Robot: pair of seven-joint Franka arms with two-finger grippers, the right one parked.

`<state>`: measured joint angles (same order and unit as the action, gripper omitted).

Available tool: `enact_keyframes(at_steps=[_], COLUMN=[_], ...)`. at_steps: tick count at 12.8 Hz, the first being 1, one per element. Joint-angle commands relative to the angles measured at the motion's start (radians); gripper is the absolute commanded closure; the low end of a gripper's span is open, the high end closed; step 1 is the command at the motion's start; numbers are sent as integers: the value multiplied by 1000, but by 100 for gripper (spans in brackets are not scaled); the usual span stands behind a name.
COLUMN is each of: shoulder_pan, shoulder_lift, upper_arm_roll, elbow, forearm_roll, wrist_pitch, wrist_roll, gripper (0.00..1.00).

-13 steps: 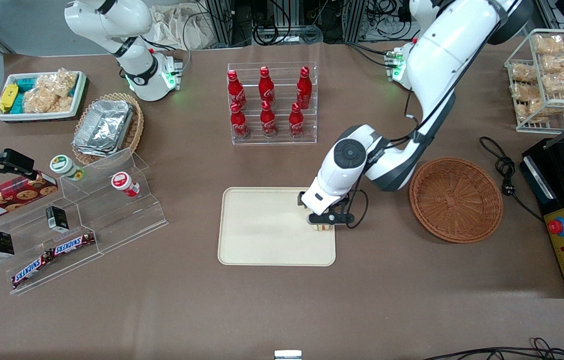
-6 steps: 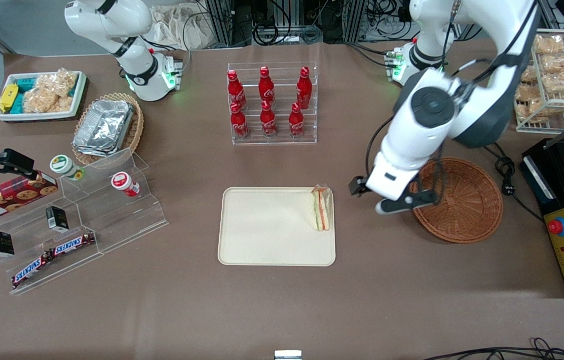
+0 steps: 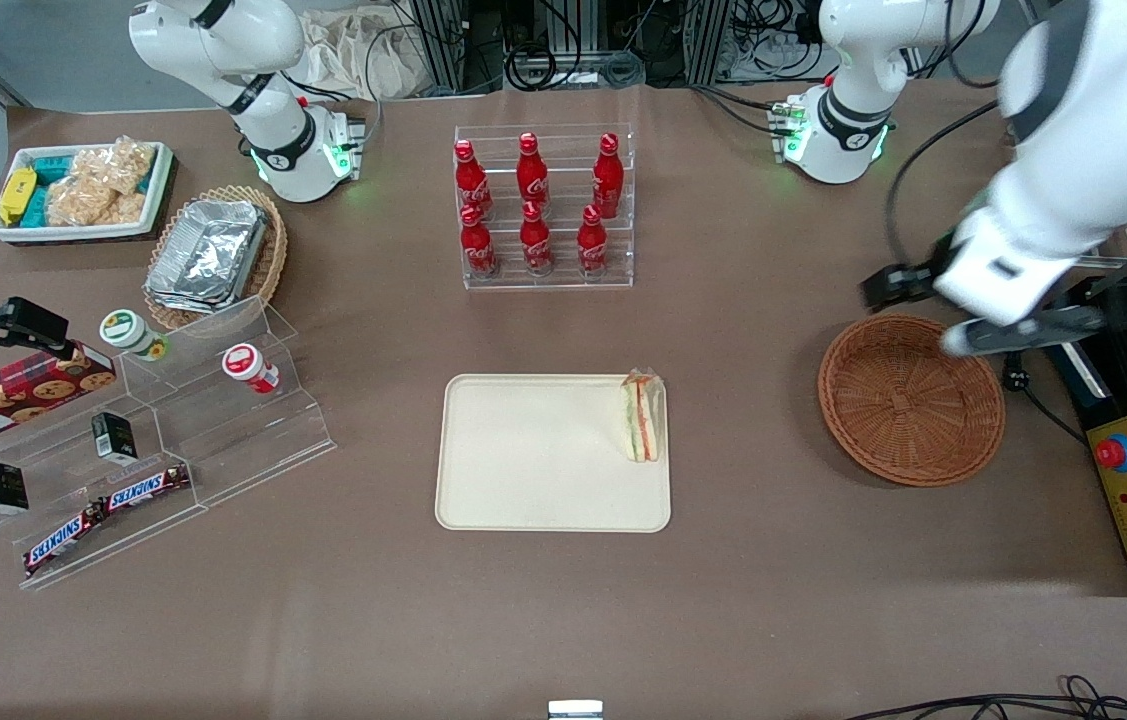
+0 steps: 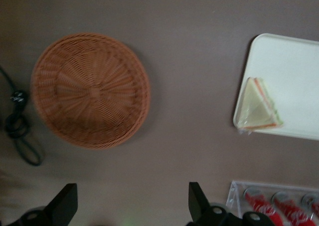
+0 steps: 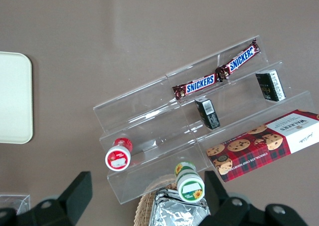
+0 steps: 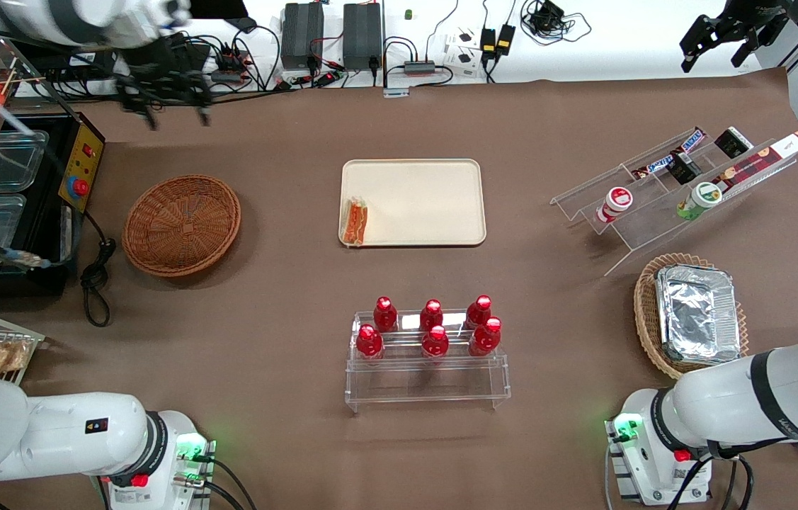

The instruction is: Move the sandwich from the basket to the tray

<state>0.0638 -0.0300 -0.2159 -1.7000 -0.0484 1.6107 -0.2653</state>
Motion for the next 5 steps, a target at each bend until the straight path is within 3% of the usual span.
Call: enact_keyframes(at_steps=[1,5], shoulder_pan=[-10,-19], shoulder_lift=[-102,-62], upper_arm_roll=[116,139], elbow=[-30,40], forearm_roll=[-28,-13], wrist_pitch=[-78,-94], wrist_roll=[128,133], gripper=[0,0])
